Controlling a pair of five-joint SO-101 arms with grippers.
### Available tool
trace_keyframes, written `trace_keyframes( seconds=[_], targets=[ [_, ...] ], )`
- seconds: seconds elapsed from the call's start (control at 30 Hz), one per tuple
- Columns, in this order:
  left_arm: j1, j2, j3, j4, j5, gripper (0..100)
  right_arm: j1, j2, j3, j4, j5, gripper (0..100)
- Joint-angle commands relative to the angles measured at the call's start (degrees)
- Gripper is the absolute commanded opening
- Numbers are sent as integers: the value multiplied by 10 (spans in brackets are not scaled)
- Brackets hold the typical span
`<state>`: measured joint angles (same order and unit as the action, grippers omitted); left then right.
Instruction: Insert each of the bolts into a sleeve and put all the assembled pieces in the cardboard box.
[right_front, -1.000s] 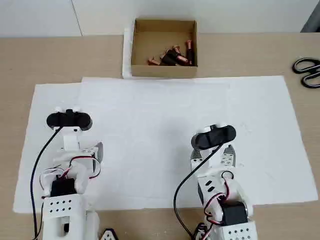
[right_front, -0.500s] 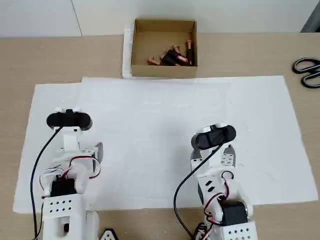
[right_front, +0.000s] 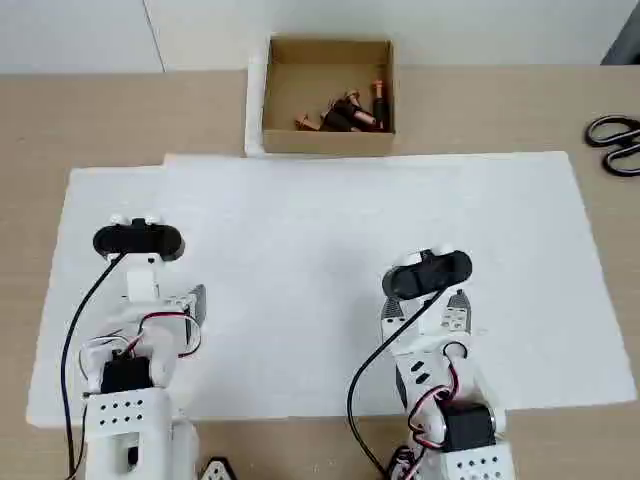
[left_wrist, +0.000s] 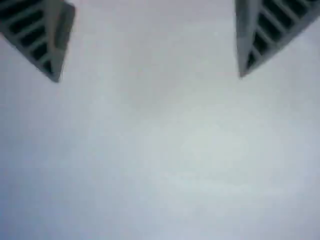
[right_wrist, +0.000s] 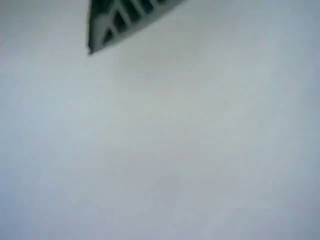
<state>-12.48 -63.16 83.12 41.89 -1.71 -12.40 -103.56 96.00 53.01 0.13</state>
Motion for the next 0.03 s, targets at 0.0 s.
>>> trace_keyframes(
  seconds=[0.0],
  targets=[
    [0,-8,-2,-11,-1,219,0,-2,4,-8,4,325]
  ],
)
